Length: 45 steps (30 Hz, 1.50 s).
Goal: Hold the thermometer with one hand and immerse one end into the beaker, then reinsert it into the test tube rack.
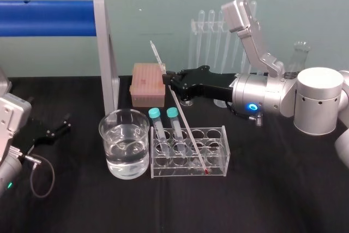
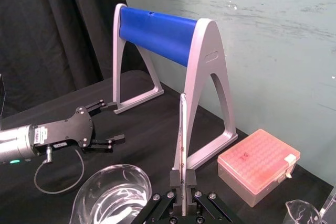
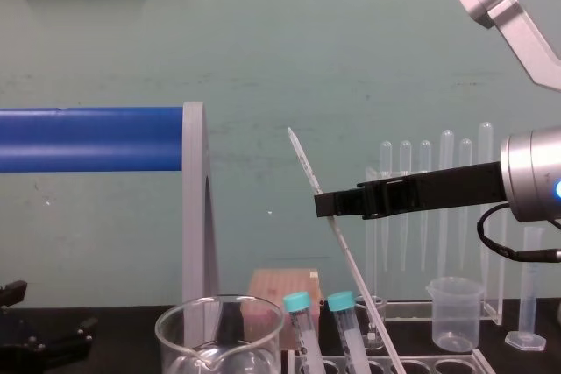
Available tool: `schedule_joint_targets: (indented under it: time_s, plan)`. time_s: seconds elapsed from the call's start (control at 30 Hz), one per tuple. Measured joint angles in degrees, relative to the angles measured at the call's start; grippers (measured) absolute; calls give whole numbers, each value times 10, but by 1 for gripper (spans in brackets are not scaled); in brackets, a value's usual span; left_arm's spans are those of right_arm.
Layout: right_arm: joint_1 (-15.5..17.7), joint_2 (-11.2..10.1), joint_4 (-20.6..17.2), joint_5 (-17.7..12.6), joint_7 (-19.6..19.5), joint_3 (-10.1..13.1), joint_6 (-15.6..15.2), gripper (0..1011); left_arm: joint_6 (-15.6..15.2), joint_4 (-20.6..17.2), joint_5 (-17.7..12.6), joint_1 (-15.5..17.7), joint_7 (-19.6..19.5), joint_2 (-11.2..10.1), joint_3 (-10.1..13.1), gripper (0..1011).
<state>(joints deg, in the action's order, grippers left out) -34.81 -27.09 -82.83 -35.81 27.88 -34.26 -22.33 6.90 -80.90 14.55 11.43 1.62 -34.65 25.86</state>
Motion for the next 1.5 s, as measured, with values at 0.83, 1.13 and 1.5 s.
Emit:
schedule_joint_targets:
  time_s: [0.83, 1.13, 1.5]
  plan:
    - [85, -17, -84, -7, 18, 63, 195, 52, 0, 0, 0, 0, 0, 0, 0, 1008]
    - [84, 0, -104, -29, 43, 92, 250, 52, 0, 0, 0, 0, 0, 0, 0, 1008]
    - [-17, 76, -22, -58, 118, 53, 278, 52, 0, 0, 0, 0, 0, 0, 0, 1008]
